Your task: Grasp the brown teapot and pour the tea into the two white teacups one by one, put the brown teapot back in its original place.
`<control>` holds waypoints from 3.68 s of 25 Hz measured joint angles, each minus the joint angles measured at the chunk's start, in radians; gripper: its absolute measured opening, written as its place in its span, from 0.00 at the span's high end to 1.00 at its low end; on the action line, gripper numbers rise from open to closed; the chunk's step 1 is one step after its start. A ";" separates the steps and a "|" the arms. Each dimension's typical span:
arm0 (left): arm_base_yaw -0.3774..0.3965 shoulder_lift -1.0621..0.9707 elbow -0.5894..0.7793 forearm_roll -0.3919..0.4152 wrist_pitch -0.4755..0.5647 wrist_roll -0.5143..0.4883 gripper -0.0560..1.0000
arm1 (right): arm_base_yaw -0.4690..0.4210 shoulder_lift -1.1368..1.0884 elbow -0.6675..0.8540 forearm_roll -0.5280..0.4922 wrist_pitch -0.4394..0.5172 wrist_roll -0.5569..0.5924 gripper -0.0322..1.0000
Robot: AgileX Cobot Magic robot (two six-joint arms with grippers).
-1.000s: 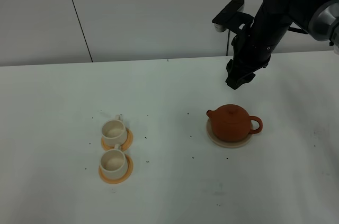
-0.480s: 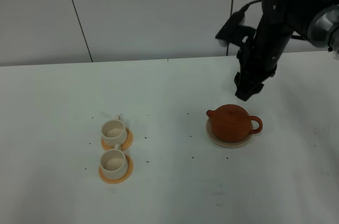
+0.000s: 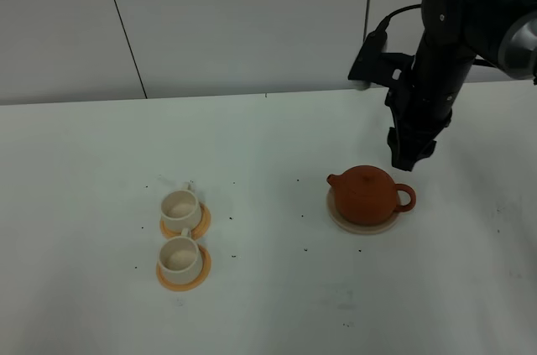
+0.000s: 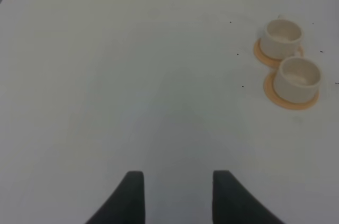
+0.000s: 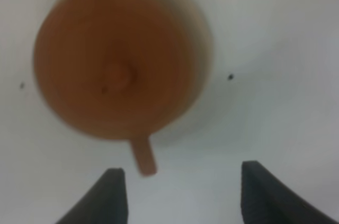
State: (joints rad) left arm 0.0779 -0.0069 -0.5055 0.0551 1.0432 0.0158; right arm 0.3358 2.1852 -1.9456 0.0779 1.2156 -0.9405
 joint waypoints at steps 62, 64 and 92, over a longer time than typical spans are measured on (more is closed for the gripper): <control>0.000 0.000 0.000 0.000 0.000 0.000 0.59 | 0.000 0.090 0.058 -0.010 -0.064 -0.187 0.62; 0.000 0.000 0.000 0.000 0.000 0.000 0.59 | 0.000 0.090 0.058 -0.012 -0.064 -0.187 0.62; 0.000 0.000 0.000 0.000 0.000 0.000 0.59 | 0.000 0.119 0.059 -0.020 -0.070 -0.188 0.63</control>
State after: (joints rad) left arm 0.0779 -0.0069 -0.5055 0.0551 1.0432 0.0158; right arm 0.3358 2.3043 -1.8862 0.0579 1.1453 -1.1284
